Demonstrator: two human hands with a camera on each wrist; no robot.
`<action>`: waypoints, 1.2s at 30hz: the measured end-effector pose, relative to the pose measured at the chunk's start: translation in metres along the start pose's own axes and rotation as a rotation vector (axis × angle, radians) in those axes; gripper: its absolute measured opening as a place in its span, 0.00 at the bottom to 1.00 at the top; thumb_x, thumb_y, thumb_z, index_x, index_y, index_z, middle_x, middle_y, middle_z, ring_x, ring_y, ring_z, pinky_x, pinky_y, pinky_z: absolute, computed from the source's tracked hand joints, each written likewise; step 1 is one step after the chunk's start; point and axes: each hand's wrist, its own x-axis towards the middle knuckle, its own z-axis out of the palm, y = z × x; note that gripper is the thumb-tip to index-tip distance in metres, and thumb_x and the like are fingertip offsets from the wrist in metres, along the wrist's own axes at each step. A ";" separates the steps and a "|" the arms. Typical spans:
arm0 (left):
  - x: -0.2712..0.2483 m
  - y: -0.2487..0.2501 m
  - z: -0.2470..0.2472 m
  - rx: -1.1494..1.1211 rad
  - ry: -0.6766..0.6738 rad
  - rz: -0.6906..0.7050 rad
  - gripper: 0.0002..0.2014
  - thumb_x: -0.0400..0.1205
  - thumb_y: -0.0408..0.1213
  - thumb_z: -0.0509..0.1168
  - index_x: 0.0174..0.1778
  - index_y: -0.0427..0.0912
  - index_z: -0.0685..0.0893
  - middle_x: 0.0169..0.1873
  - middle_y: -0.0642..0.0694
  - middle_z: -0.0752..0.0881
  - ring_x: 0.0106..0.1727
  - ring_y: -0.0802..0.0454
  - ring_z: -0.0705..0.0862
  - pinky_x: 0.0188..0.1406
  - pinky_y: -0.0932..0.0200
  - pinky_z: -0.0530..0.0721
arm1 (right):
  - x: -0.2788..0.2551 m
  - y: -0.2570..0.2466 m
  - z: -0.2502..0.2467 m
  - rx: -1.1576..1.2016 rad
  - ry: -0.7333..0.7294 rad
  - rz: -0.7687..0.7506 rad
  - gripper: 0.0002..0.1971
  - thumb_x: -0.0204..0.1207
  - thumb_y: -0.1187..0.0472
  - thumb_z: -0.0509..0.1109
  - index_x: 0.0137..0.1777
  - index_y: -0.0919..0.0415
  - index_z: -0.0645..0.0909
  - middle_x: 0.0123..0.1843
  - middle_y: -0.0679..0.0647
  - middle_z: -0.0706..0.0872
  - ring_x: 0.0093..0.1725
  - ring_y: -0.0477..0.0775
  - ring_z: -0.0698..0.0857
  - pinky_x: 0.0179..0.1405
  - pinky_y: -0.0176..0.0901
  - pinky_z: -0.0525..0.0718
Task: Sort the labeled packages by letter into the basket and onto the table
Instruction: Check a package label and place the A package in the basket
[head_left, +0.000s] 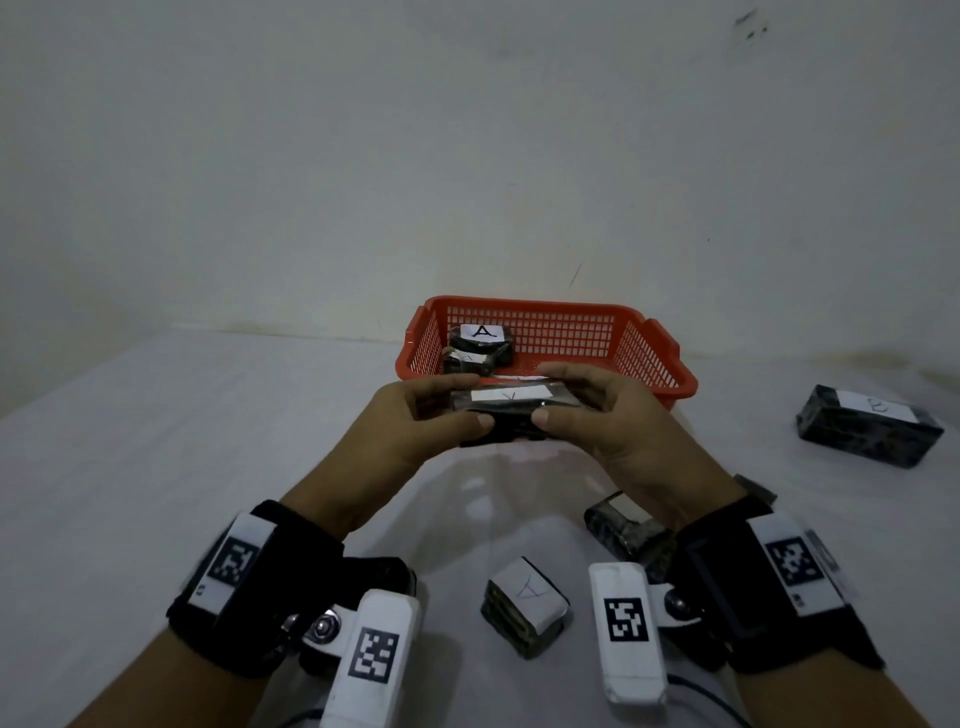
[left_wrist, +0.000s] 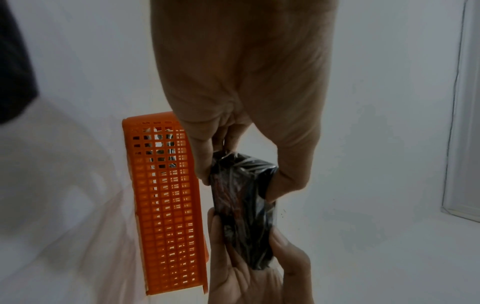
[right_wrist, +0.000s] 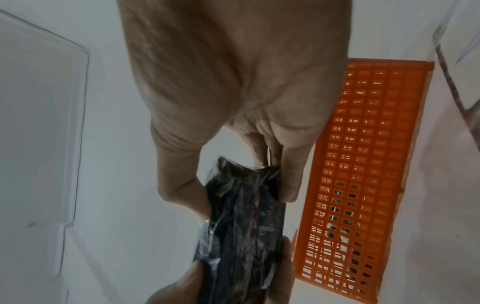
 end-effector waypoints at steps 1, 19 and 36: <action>0.000 0.000 0.000 0.018 0.019 0.011 0.18 0.79 0.29 0.73 0.63 0.48 0.87 0.54 0.53 0.94 0.58 0.55 0.92 0.56 0.61 0.88 | 0.000 0.001 0.001 0.000 -0.006 0.002 0.38 0.56 0.59 0.87 0.70 0.61 0.82 0.63 0.58 0.91 0.64 0.58 0.92 0.72 0.62 0.86; -0.002 0.000 0.002 -0.035 0.102 -0.009 0.11 0.83 0.27 0.69 0.59 0.41 0.90 0.48 0.44 0.95 0.51 0.47 0.94 0.47 0.59 0.93 | -0.004 0.001 0.011 -0.103 0.057 0.046 0.09 0.77 0.58 0.80 0.54 0.59 0.93 0.49 0.58 0.97 0.51 0.61 0.96 0.62 0.62 0.91; 0.002 -0.002 -0.009 -0.031 0.127 -0.013 0.16 0.75 0.21 0.75 0.57 0.35 0.86 0.50 0.39 0.94 0.54 0.43 0.93 0.51 0.52 0.91 | -0.005 -0.006 0.006 -0.072 0.041 -0.046 0.20 0.69 0.55 0.82 0.60 0.59 0.88 0.56 0.57 0.95 0.56 0.57 0.95 0.56 0.52 0.93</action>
